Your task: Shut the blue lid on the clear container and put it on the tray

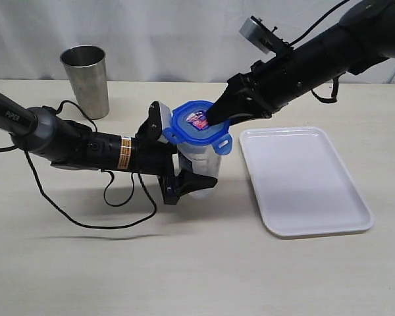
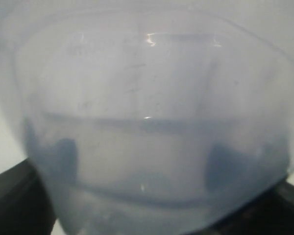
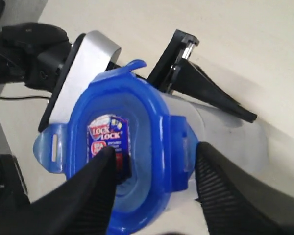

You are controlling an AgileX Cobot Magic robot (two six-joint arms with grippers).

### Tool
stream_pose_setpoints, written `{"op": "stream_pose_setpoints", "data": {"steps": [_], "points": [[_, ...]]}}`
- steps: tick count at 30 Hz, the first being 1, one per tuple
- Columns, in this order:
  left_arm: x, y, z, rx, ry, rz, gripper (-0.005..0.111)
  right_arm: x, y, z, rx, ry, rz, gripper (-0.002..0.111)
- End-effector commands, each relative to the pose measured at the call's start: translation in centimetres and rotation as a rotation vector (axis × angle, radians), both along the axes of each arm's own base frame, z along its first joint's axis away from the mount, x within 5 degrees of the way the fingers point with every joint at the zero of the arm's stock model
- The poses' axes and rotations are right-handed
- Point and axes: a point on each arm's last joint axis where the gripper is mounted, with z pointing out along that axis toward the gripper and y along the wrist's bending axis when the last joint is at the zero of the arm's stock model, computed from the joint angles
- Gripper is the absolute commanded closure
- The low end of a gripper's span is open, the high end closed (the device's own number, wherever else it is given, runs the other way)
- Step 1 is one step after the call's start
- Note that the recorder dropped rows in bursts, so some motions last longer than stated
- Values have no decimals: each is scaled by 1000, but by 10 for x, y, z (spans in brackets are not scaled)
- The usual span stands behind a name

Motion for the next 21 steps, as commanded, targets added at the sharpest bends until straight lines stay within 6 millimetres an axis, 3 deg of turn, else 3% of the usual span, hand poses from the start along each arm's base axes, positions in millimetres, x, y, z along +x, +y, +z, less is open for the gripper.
{"op": "stream_pose_setpoints", "data": {"steps": [1,16,21], "points": [[1,-10,0,18,12,40,107,-24,6,-23,-193,20,218,53],[1,-10,0,16,12,39,107,-25,2,37,-180,-292,147,53],[1,-10,0,17,16,38,107,-23,2,39,-184,-313,119,40]]}}
